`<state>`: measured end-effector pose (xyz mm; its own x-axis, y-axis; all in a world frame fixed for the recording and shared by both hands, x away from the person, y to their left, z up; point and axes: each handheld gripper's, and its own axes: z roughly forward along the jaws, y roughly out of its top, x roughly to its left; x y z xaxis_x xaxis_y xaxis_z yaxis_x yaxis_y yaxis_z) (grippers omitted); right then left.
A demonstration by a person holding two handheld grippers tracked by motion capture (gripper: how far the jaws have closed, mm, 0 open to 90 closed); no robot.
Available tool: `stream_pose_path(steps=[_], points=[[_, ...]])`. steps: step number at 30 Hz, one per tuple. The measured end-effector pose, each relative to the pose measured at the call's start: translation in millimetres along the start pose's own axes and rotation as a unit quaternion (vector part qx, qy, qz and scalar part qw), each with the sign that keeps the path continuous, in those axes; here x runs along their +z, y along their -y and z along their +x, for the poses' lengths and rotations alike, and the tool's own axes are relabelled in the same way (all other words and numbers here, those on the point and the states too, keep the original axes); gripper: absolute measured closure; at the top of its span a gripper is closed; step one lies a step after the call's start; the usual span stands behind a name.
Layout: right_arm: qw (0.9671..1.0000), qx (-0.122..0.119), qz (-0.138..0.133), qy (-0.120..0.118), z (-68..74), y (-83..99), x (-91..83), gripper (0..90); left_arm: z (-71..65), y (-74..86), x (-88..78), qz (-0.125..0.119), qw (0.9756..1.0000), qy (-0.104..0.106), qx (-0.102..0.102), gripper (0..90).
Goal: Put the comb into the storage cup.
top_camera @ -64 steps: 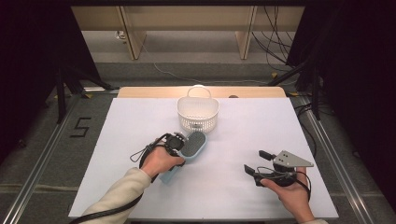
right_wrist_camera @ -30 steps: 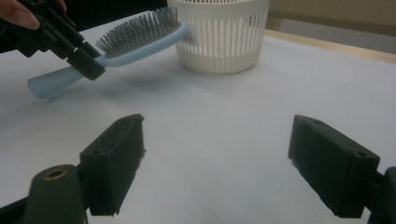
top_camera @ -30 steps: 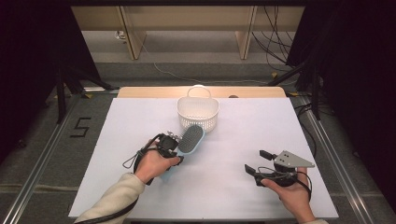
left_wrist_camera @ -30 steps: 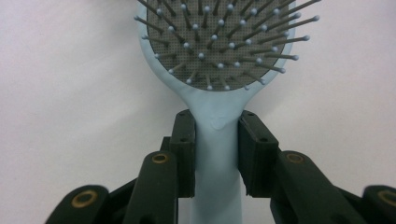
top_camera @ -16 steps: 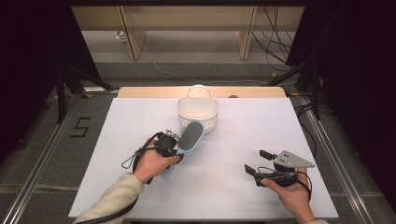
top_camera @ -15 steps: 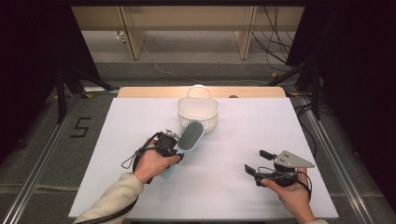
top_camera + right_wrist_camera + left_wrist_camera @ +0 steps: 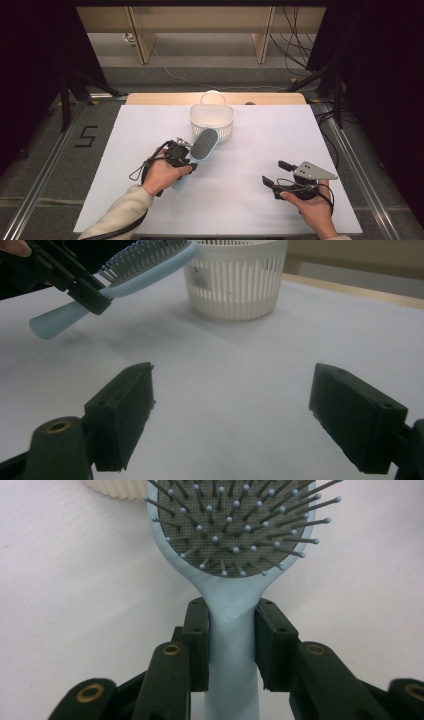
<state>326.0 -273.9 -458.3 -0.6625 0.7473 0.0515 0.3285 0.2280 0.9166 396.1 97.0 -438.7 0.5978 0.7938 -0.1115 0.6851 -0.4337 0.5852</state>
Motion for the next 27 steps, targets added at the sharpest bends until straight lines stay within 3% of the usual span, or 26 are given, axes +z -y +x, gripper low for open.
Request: stream_pose_path(steps=[12,18,27], points=[[1.0000,-0.001,0.000,-0.001,0.4,-0.1,0.2,18.9,-7.2,-0.3,-6.3,-0.006,1.0000,0.006,0.004,69.6],[1.0000,0.000,0.000,0.000,0.3,0.0,-0.1,18.9,-10.0,-3.2,-13.2,-0.026,0.9996,0.002,0.009,69.6],[1.0000,0.000,0.000,0.000,0.2,0.0,0.2,18.9,-8.7,-4.0,-14.8,-0.033,0.9993,0.002,0.016,69.6]])
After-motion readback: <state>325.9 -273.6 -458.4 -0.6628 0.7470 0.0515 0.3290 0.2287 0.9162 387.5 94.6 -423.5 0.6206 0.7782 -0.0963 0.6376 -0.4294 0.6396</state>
